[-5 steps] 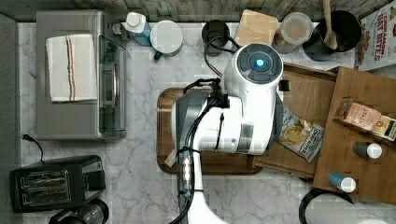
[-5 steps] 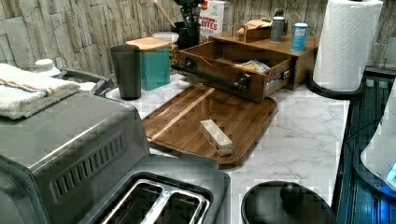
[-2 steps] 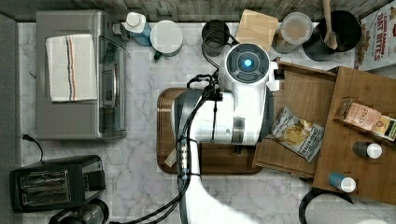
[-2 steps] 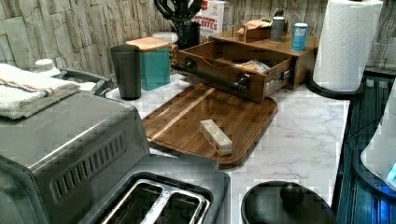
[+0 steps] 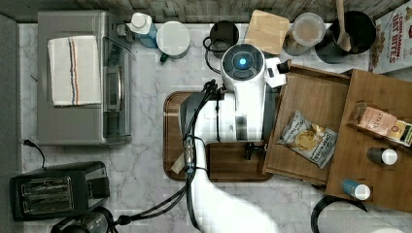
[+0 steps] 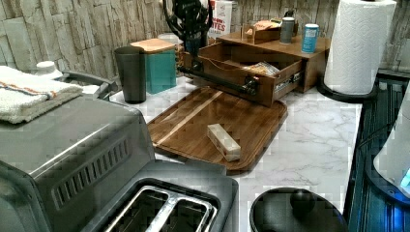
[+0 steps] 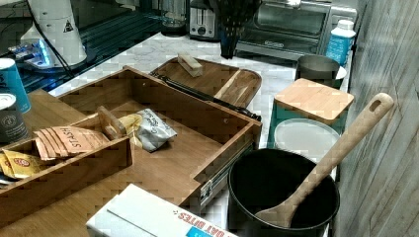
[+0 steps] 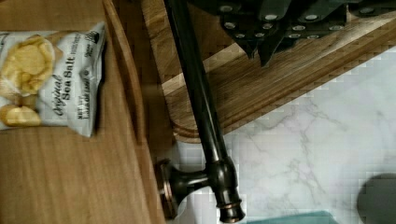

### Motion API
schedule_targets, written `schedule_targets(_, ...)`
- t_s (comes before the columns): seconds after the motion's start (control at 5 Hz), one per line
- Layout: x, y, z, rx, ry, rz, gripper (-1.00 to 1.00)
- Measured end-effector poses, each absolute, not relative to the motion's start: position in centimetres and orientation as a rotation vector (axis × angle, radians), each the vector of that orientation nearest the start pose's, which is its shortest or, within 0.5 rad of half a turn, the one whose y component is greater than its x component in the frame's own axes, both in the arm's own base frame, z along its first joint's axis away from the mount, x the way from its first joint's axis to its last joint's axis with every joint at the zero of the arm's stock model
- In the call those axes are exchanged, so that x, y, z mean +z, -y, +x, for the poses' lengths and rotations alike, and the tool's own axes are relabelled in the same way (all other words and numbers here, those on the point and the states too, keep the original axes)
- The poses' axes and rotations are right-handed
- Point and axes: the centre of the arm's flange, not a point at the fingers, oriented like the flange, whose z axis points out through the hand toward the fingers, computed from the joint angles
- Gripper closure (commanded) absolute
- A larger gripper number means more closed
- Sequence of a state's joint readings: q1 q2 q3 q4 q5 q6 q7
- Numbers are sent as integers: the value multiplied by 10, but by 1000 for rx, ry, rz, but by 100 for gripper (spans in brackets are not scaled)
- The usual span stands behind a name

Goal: Close the drawer.

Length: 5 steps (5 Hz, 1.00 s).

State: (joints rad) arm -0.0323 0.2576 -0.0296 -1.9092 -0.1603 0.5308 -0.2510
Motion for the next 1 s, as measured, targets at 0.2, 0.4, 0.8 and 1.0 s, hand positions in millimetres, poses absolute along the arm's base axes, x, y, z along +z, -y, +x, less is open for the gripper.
schedule_targets(0.2,325,40,610,21,-804,-3185,100)
schedule_targets(0.4,298,39,606,2,-787,-3180,100)
schedule_targets(0.8,267,35,588,17,-748,-3195,100)
schedule_targets(1.0,260,36,585,-15,-601,-3273,100)
